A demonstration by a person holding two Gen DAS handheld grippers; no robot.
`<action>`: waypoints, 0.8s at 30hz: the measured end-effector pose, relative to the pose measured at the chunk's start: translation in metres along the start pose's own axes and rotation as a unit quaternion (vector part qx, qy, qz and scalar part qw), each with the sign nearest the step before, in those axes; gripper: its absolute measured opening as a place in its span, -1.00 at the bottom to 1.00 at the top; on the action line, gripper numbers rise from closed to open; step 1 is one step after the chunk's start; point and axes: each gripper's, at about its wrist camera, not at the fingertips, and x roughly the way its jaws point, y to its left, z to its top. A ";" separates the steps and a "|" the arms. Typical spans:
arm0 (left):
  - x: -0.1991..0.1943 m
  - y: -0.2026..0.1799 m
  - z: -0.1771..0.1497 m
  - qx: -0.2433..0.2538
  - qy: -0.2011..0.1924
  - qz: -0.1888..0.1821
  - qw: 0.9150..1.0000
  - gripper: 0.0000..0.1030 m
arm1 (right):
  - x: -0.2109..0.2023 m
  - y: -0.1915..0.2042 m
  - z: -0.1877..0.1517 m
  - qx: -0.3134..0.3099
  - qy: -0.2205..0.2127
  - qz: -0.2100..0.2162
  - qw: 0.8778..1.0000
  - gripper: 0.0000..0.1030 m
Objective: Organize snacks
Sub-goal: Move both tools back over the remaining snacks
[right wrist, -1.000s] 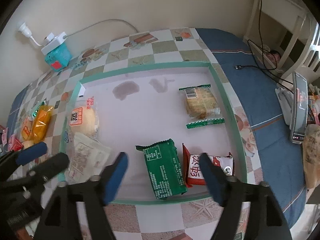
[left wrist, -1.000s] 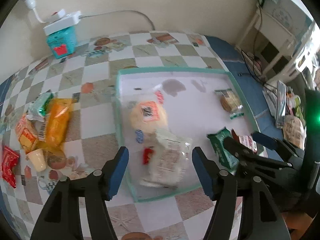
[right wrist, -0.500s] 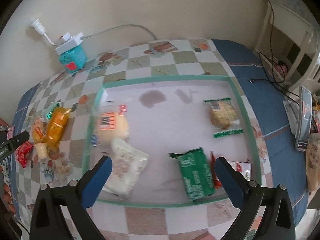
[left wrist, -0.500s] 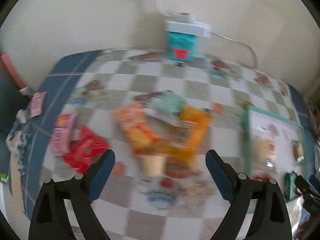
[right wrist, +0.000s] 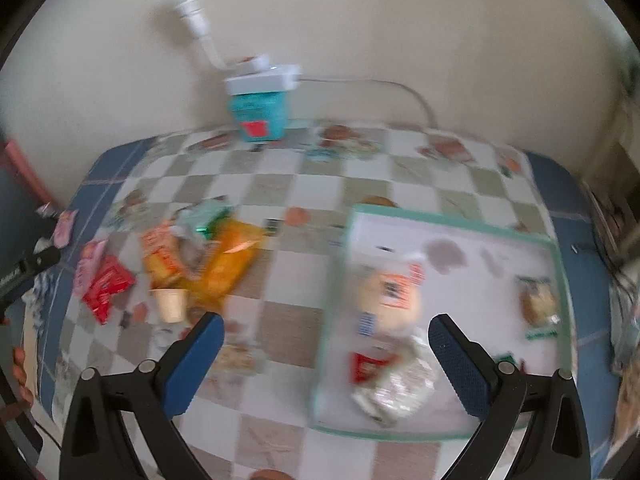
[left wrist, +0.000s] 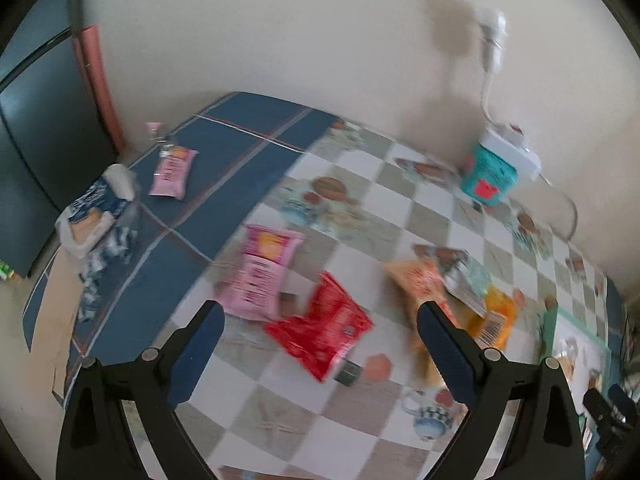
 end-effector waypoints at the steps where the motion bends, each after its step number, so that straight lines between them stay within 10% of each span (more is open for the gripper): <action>1: 0.000 0.010 0.002 -0.009 0.000 0.000 1.000 0.89 | 0.002 0.009 0.002 -0.012 0.000 0.006 1.000 1.00; 13: 0.027 0.078 0.004 -0.107 0.031 -0.013 0.994 0.88 | 0.051 0.070 0.012 -0.072 0.021 0.054 0.996 1.00; 24: 0.078 -0.009 -0.005 0.064 0.084 -0.030 0.994 0.87 | 0.105 0.056 0.034 -0.024 0.049 0.077 0.996 1.00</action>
